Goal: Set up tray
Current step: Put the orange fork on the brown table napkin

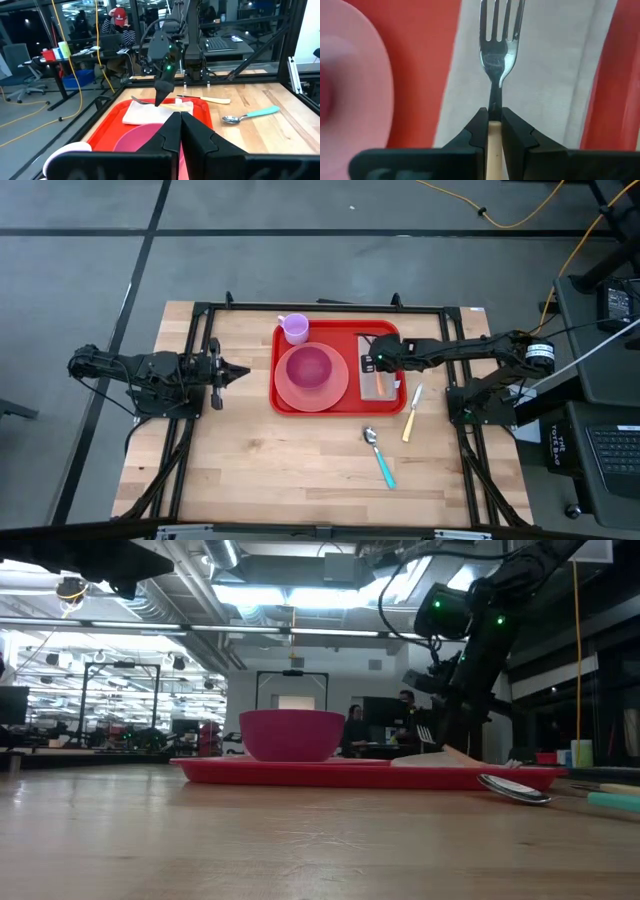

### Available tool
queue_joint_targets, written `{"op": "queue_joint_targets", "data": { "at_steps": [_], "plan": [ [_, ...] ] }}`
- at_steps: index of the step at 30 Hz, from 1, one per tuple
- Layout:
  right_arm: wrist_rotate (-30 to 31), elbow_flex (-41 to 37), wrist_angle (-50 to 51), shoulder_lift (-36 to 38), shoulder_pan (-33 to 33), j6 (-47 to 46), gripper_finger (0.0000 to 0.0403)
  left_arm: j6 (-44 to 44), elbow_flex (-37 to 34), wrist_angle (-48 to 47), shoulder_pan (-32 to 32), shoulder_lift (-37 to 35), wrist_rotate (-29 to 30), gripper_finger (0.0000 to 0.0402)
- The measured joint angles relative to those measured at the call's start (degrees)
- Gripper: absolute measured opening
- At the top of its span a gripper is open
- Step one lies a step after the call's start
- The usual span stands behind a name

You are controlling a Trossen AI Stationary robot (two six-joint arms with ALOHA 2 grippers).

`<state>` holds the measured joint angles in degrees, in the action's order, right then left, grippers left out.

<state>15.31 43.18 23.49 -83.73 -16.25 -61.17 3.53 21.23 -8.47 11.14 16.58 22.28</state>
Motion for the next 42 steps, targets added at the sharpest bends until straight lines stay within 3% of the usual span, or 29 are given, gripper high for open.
{"op": "queue_joint_targets", "data": {
  "at_steps": [42],
  "plan": [
    [-1.92, 0.0, -0.67, -2.81, -3.04, 3.03, 0.0038, -1.27, -0.01, -0.11, 0.0, 0.0, -0.02, 0.0008]
  ]
}}
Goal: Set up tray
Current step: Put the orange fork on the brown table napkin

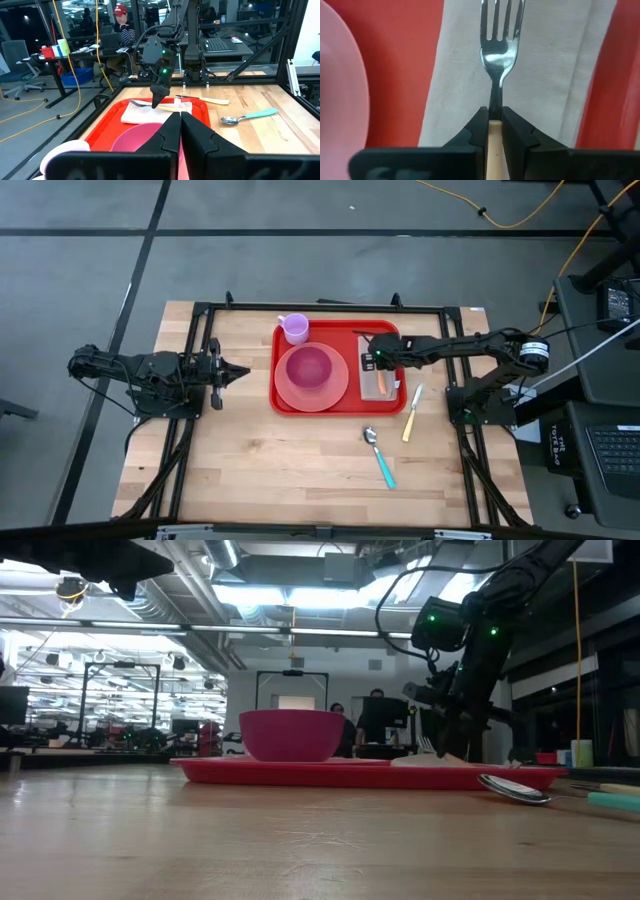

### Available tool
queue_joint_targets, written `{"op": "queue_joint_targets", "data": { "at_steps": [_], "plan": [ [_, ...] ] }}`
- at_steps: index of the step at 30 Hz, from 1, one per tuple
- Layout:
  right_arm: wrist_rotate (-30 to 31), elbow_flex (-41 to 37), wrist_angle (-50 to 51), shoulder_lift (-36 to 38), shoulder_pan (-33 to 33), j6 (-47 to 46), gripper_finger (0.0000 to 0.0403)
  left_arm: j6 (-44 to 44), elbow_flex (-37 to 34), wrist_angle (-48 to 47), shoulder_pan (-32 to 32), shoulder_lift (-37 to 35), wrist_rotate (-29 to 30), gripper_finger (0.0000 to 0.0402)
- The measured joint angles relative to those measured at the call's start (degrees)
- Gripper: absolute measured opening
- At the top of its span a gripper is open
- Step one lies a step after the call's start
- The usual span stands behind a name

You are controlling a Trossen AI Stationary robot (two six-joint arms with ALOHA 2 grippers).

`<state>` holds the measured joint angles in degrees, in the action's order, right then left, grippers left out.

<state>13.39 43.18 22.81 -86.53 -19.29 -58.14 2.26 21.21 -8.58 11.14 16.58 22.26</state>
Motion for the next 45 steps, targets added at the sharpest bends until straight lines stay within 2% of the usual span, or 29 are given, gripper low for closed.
{"op": "queue_joint_targets", "data": {
  "at_steps": [10, 45],
  "plan": [
    [0.0, 0.0, -3.1, -4.28, -0.02, 1.55, 0.0038, 0.0, 0.0, -0.26, 0.0, 0.0, -0.04, 0.0004],
    [1.6, 0.0, -3.74, -4.45, -0.11, 0.04, 0.0053, 0.0, 0.02, -0.66, 0.0, 0.02, -0.02, 0.0004]
  ]
}}
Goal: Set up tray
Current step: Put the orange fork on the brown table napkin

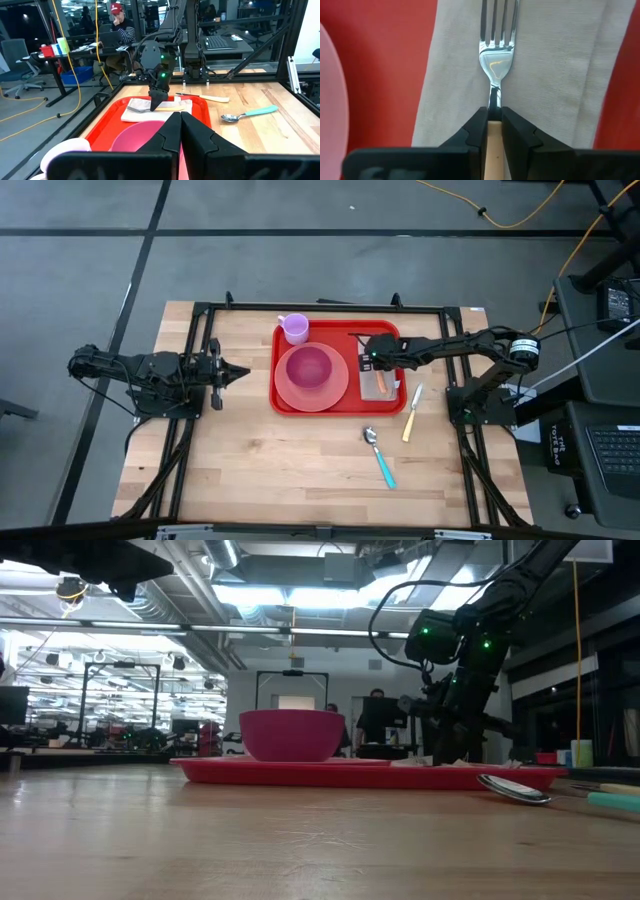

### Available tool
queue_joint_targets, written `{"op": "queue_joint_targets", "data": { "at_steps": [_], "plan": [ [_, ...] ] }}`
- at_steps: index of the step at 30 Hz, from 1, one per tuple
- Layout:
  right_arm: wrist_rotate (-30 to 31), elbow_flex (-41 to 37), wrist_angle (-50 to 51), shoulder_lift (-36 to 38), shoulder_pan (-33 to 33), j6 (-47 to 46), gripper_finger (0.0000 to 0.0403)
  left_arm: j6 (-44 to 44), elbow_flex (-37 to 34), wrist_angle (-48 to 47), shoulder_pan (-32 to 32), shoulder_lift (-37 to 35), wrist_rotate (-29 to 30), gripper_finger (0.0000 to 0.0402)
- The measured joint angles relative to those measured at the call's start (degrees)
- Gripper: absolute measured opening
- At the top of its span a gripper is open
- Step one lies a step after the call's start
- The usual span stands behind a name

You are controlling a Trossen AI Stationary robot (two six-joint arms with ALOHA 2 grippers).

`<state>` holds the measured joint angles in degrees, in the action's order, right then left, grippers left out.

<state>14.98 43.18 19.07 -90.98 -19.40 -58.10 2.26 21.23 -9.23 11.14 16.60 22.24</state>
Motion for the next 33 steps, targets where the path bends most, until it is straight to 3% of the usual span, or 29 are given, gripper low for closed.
{"op": "queue_joint_targets", "data": {
  "at_steps": [27, 33],
  "plan": [
    [-0.02, 0.0, 0.02, 0.0, 0.01, -0.09, 0.0055, -0.02, -0.02, -0.02, 0.02, 0.0, 0.0, 0.0004],
    [-0.02, 0.0, 0.04, 0.0, 0.02, -0.11, 0.0095, -0.02, -0.02, -0.02, 0.02, 0.0, 0.0, 0.0008]
  ]
}}
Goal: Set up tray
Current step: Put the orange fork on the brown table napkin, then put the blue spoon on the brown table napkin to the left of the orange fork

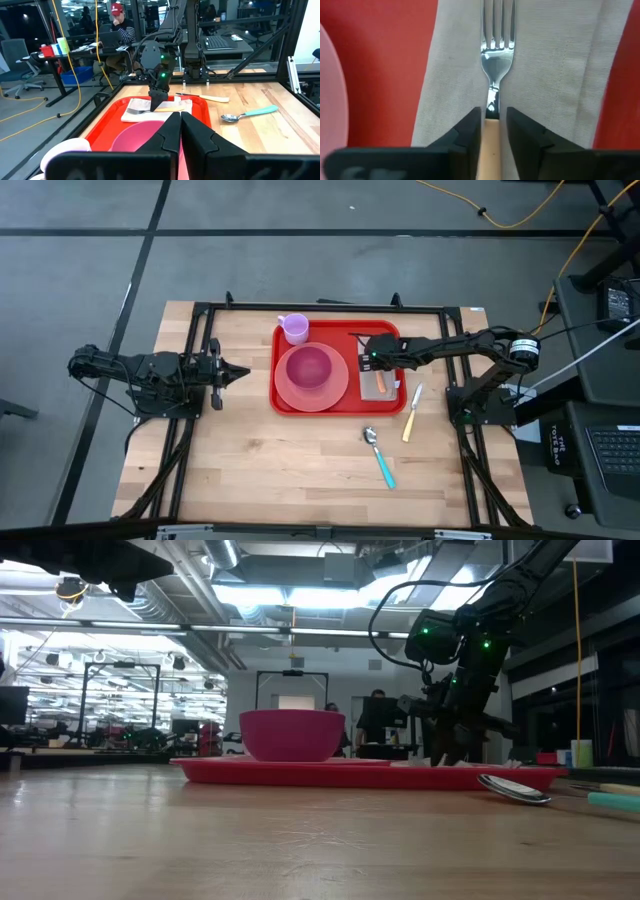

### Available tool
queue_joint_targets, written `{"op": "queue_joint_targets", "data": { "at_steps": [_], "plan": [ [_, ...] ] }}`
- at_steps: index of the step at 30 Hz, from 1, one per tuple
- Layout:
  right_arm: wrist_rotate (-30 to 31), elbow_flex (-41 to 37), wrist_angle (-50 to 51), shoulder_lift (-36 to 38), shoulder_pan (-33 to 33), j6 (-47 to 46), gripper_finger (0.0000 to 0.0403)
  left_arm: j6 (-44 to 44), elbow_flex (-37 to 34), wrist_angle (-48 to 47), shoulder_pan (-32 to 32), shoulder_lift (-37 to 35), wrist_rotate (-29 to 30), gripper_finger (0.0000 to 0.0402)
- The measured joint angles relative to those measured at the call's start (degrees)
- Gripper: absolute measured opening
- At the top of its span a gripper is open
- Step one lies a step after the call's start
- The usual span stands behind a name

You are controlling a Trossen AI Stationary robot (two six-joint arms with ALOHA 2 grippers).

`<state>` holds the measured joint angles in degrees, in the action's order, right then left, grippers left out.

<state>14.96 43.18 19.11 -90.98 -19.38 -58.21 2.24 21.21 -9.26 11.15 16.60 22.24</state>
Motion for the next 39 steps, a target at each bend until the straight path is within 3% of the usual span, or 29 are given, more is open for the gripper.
{"op": "queue_joint_targets", "data": {
  "at_steps": [7, 16, 26, 32, 35, 39],
  "plan": [
    [0.0, 0.0, 0.0, 0.0, 0.0, 1.64, 0.0133, 0.0, 0.01, 0.0, -0.01, 0.0, 0.0, 0.0006],
    [-0.71, 0.0, 0.03, 1.3, -0.02, 1.88, 0.0135, -0.08, 0.01, 0.0, 0.0, 0.0, 0.0, 0.0004],
    [-3.13, 0.0, -0.13, 8.58, 0.16, 5.36, 0.0135, -0.07, 0.0, -0.08, -0.01, -0.02, 0.0, 0.0004],
    [-1.15, -0.02, -1.08, 11.4, 3.64, 13.84, 0.0135, -0.04, 0.0, -1.33, -0.01, 0.0, 0.01, 0.0002],
    [1.85, -0.02, -5.87, 12.28, 6.27, 21.77, 0.0135, -0.11, 0.02, -1.36, -0.02, 0.0, 0.02, 0.0005],
    [1.58, 0.0, -13.85, 13.63, 8.68, 34.29, 0.0135, -0.17, 0.0, -1.54, -0.01, 0.0, 0.03, 0.0004]
  ]
}}
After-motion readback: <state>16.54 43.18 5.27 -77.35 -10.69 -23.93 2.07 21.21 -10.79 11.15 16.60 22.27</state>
